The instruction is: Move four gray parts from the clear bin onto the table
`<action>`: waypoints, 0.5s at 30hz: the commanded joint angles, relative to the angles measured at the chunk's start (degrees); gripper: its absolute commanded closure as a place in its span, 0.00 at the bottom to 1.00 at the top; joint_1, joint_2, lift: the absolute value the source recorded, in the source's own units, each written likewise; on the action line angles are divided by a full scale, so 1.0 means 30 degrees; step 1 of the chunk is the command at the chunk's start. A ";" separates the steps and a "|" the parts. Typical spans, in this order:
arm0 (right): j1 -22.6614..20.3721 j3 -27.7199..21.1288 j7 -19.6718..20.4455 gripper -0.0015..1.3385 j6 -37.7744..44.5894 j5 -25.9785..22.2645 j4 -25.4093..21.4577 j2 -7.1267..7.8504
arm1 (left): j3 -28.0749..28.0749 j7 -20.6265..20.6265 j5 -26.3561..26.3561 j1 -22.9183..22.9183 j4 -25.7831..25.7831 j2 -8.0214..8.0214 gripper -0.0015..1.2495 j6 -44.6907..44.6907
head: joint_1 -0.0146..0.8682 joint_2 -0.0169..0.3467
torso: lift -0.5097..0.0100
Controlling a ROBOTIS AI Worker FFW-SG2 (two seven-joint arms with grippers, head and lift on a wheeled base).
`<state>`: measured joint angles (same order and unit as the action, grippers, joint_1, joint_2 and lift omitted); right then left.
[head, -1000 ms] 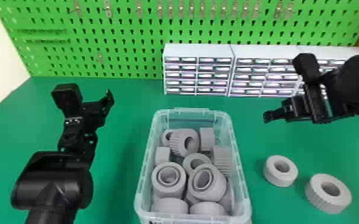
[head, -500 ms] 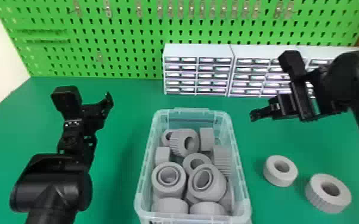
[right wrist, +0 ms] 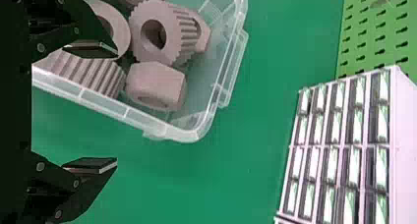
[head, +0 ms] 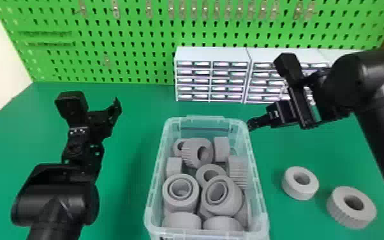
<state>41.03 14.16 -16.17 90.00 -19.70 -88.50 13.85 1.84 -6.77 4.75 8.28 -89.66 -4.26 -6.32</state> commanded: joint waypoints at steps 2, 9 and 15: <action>0.0182 0.0787 0.0000 0.35 0.0027 -0.0317 0.0029 -0.0165 | 0.0060 0.0000 0.0000 0.0024 0.0003 -0.0015 0.28 -0.0001 | 0.80 0.24 | 0.88; 0.0387 0.1637 0.0000 0.36 0.0027 -0.0932 0.0234 -0.0165 | -0.0087 0.0000 -0.0088 0.0024 0.0003 -0.0015 0.28 -0.0001 | 0.80 0.24 | 0.88; 0.0387 0.1959 0.0000 0.35 0.0027 -0.1401 0.0234 -0.0253 | -0.0116 0.0000 -0.0117 0.0024 0.0003 -0.0015 0.28 -0.0001 | 0.80 0.24 | 0.88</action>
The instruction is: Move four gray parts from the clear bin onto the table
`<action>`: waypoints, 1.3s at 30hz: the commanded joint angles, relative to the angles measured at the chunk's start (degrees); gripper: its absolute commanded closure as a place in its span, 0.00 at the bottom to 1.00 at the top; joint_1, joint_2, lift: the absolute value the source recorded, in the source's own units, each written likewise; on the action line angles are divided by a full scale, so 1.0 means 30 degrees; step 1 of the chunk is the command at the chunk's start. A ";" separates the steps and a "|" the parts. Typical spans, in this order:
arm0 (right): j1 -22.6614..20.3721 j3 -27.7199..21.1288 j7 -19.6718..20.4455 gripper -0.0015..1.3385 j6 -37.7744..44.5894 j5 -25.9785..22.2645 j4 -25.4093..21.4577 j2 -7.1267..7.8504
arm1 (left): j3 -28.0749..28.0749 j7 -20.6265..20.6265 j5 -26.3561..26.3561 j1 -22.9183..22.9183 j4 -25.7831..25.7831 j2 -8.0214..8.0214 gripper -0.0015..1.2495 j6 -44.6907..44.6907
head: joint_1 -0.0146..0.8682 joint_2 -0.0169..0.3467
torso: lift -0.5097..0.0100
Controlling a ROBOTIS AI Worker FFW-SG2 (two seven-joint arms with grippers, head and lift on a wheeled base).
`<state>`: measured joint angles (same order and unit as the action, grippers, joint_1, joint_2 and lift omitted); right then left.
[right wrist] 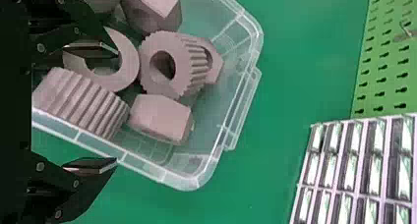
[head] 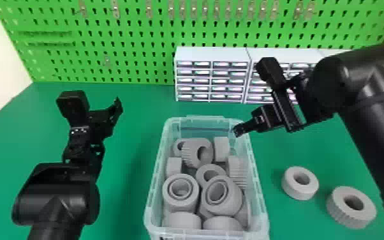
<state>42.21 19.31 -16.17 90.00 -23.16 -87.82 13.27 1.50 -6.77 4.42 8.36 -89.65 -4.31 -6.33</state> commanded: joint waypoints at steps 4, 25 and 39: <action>0.0052 0.0537 0.0000 0.35 0.0027 -0.0602 0.0007 -0.0116 | 0.0058 0.0000 0.0022 -0.0005 0.0001 0.0000 0.28 0.0000 | 0.80 0.24 | 0.88; 0.0550 0.2441 0.0000 0.35 0.0027 -0.2711 0.0535 -0.0321 | 0.0058 0.0000 0.0022 0.0171 0.0001 0.0000 0.28 0.0000 | 0.80 0.24 | 0.88; 0.0931 0.4492 0.0000 0.35 -0.0058 -0.4557 0.1941 -0.0497 | 0.0058 0.0000 0.0051 0.0435 0.0001 -0.0088 0.28 0.0029 | 0.80 0.24 | 0.88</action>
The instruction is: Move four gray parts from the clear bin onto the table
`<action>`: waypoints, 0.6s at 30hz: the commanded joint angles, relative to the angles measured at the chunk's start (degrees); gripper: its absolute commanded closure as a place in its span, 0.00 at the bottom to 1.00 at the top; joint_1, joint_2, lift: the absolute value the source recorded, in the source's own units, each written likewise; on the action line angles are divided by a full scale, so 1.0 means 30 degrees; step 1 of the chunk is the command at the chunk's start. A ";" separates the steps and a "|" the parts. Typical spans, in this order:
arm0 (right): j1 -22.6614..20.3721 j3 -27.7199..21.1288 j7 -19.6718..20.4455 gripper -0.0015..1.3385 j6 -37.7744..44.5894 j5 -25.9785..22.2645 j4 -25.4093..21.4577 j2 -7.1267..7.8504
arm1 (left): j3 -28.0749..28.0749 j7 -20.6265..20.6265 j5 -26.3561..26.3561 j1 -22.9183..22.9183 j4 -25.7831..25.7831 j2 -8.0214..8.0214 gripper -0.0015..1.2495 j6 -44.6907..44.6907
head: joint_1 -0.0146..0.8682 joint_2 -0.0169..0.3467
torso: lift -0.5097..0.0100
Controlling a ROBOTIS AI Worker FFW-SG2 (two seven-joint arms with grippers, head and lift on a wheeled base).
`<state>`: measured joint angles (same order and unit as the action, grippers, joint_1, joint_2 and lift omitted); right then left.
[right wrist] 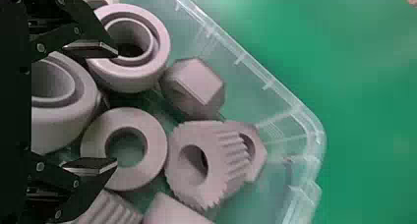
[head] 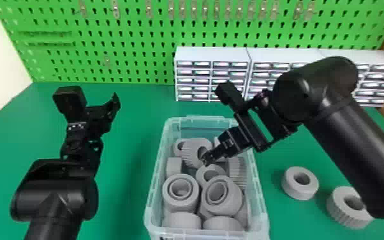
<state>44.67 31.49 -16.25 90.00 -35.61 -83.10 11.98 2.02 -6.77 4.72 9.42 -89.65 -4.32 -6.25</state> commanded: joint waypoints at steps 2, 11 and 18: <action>0.0167 0.0694 -0.0002 0.35 -0.0175 -0.0463 0.0540 -0.0125 | -0.0235 0.0000 -0.0019 0.0171 0.0000 -0.0229 0.28 0.0002 | 0.80 0.24 | 0.88; 0.0519 0.1690 -0.0002 0.35 -0.0878 -0.1254 0.1536 -0.0301 | -0.0528 0.0000 0.0157 0.0376 0.0000 -0.0610 0.28 0.0002 | 0.80 0.24 | 0.88; 0.0724 0.2276 -0.0324 0.35 -0.1464 -0.1371 0.2035 -0.0360 | -0.0704 0.0000 0.0039 0.0581 0.0000 -0.0668 0.28 0.0002 | 0.80 0.24 | 0.88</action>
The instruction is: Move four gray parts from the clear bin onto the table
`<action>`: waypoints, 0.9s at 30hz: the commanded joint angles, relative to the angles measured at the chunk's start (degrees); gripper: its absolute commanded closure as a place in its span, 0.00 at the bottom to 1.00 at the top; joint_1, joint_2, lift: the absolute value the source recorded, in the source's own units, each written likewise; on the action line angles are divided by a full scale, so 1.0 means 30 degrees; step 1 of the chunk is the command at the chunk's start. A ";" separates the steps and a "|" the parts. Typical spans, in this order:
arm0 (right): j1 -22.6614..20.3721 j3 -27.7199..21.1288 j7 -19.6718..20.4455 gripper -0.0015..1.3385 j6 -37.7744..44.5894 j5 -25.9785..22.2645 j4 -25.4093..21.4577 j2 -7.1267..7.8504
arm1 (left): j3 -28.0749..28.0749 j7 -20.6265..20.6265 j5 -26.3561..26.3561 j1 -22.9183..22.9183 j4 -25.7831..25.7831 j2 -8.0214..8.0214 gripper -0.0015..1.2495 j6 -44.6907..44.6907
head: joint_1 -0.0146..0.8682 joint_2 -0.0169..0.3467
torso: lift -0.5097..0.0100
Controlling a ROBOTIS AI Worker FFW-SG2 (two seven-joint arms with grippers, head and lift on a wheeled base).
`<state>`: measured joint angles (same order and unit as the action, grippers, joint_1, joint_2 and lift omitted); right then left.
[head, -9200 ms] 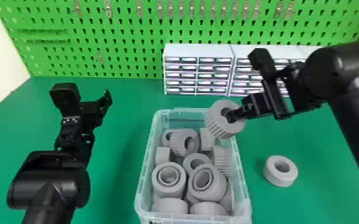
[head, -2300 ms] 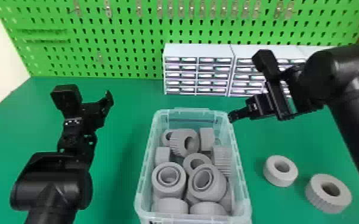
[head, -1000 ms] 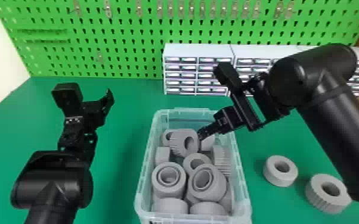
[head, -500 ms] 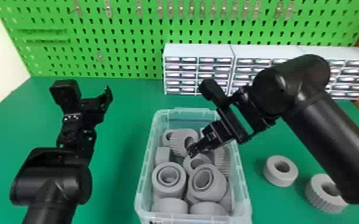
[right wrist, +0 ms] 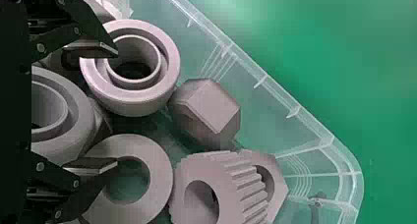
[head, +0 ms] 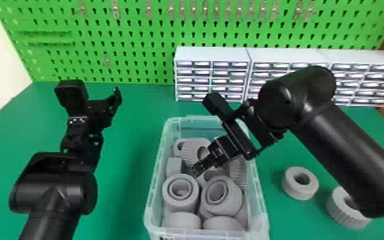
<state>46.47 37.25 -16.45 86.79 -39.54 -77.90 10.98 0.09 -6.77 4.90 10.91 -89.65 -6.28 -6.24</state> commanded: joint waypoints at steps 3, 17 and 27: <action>0.0243 0.0886 -0.1195 0.36 -0.1243 -0.0033 0.0860 -0.0085 | -0.0117 0.0000 -0.0197 0.0144 0.0001 -0.0103 0.28 0.0029 | 0.80 0.24 | 0.88; 0.0653 0.2702 -0.3656 0.35 -0.3147 0.1519 0.2882 -0.0525 | -0.0498 -0.0176 -0.0197 0.0319 0.0001 -0.0308 0.28 0.0029 | 0.80 0.24 | 0.88; 0.0917 0.3024 -0.3656 0.35 -0.3499 0.1724 0.3263 -0.0730 | -0.0585 -0.0205 -0.0197 0.0495 0.0001 -0.0338 0.28 0.0000 | 0.80 0.24 | 0.88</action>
<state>48.78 45.80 -27.42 76.81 -34.66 -68.54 9.06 -1.57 -7.38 4.31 12.19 -89.65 -7.26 -6.24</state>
